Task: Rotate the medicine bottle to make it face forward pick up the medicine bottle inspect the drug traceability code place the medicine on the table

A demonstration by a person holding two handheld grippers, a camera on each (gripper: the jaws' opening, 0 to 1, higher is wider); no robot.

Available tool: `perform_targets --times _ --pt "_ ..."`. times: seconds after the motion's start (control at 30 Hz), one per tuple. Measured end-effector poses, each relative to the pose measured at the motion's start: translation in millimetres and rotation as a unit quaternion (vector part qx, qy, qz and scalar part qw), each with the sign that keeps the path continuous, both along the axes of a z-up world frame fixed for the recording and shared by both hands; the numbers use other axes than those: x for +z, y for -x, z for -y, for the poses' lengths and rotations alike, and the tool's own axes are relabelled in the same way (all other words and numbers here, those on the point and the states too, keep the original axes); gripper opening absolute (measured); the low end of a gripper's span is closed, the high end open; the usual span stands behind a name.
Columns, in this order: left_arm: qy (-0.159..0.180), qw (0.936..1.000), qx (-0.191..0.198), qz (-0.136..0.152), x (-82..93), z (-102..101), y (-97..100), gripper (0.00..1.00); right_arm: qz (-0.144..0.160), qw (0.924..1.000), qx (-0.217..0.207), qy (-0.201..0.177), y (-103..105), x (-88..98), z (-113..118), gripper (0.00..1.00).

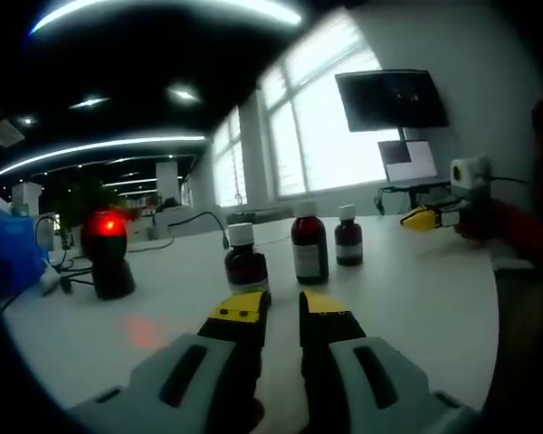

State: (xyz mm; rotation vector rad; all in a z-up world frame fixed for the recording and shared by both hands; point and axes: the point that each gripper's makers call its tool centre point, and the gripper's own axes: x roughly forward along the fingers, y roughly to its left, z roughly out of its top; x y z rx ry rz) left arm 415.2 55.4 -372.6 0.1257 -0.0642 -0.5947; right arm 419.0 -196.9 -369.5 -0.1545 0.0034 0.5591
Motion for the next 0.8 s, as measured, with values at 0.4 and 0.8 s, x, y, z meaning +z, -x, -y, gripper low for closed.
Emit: perform_targets --times 0.4,0.8 --pt "-0.002 1.0 -0.002 0.0 -0.3 0.9 0.2 0.07 0.005 1.0 0.003 -0.003 -15.1 16.7 -3.1 0.1" --pt "-0.009 0.9999 -0.007 0.002 -1.4 1.6 -0.1 0.07 0.014 0.9999 0.008 -0.004 -35.0 33.8 -12.8 0.12"
